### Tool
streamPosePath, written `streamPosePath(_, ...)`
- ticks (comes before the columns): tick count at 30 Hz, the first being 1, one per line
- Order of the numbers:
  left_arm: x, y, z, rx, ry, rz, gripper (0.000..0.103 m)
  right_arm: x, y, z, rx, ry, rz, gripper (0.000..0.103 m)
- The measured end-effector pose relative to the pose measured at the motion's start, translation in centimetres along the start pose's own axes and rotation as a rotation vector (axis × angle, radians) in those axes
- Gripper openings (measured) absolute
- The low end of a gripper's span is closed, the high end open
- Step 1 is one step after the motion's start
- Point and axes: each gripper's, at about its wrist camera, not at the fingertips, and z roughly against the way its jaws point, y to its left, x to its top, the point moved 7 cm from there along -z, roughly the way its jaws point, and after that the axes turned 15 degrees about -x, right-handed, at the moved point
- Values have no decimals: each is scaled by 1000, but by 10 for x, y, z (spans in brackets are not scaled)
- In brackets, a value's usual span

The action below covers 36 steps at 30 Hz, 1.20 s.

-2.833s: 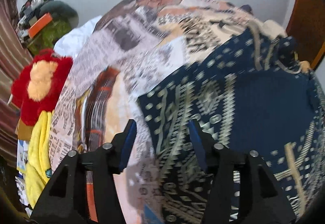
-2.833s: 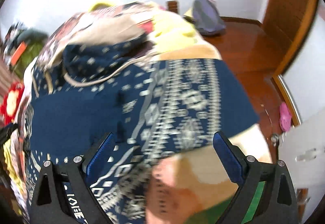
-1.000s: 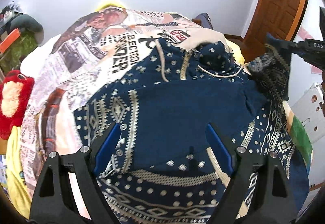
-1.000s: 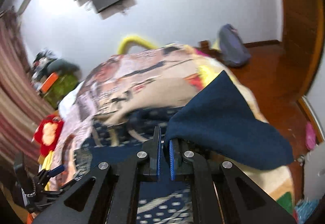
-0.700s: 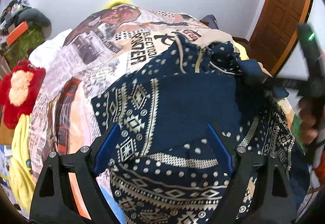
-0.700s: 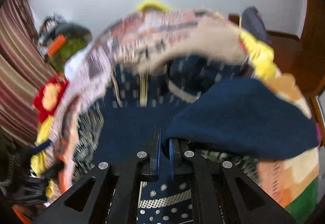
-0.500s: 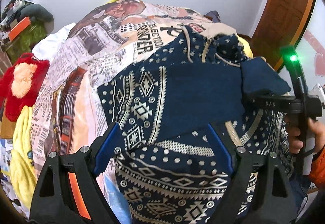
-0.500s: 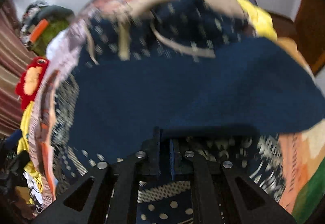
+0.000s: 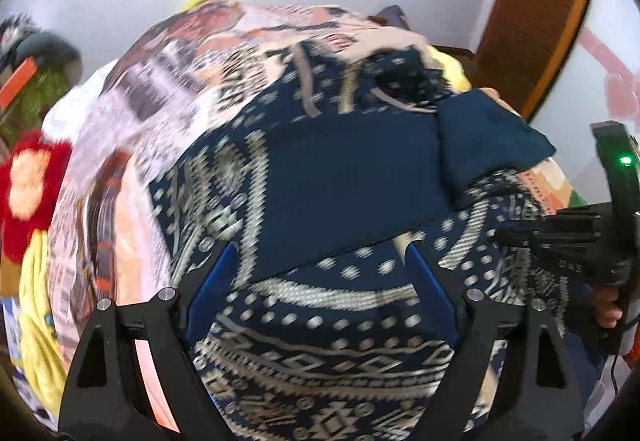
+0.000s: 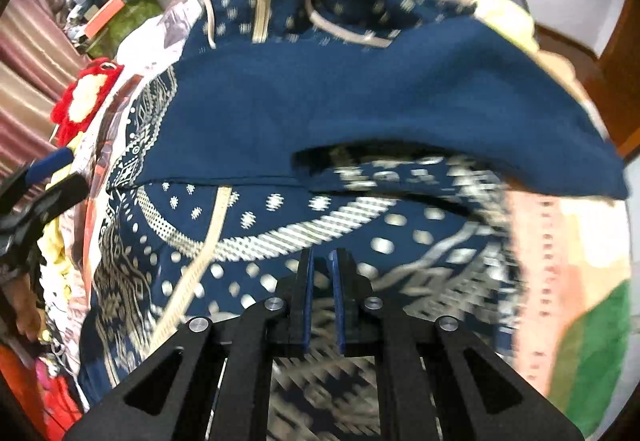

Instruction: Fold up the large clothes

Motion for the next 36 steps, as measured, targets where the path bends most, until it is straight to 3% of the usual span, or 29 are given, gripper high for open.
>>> streamPosePath(7,42,-71,-24,-58,-3,-136,86,4,-95,46,-94,-125,-128,5)
streamPosePath(13,62,-127,-83,-73,59,-262,86,-4,-164,54,-102,-127,-258,5)
streamPosePath(15,62,-135,-103,-72,91,-286,81,-9,-183,47,-93,-103,-299,5)
streamPosePath(17,60,-144,-126,-74,141,-319,67,-13,-186,34,-78,-72,-320,5)
streamPosePath(24,48,-144,-184,-18,233,-400,55,-15,-168,-1,-56,-27,-289,5)
streamPosePath(27,53,-142,-184,-43,202,-359,42,-5,-156,-12,-20,-23,-282,5)
streamPosePath(29,59,-143,-178,-72,183,-326,21,3,-148,-19,-1,-14,-285,5)
streamPosePath(30,64,-144,-173,-89,162,-303,17,7,-142,-22,18,-9,-289,5)
streamPosePath(33,79,-144,-152,-133,92,-240,11,16,-123,-34,52,8,-277,5)
streamPosePath(36,94,-139,-126,-194,33,-168,8,17,-106,-50,-6,25,-215,5)
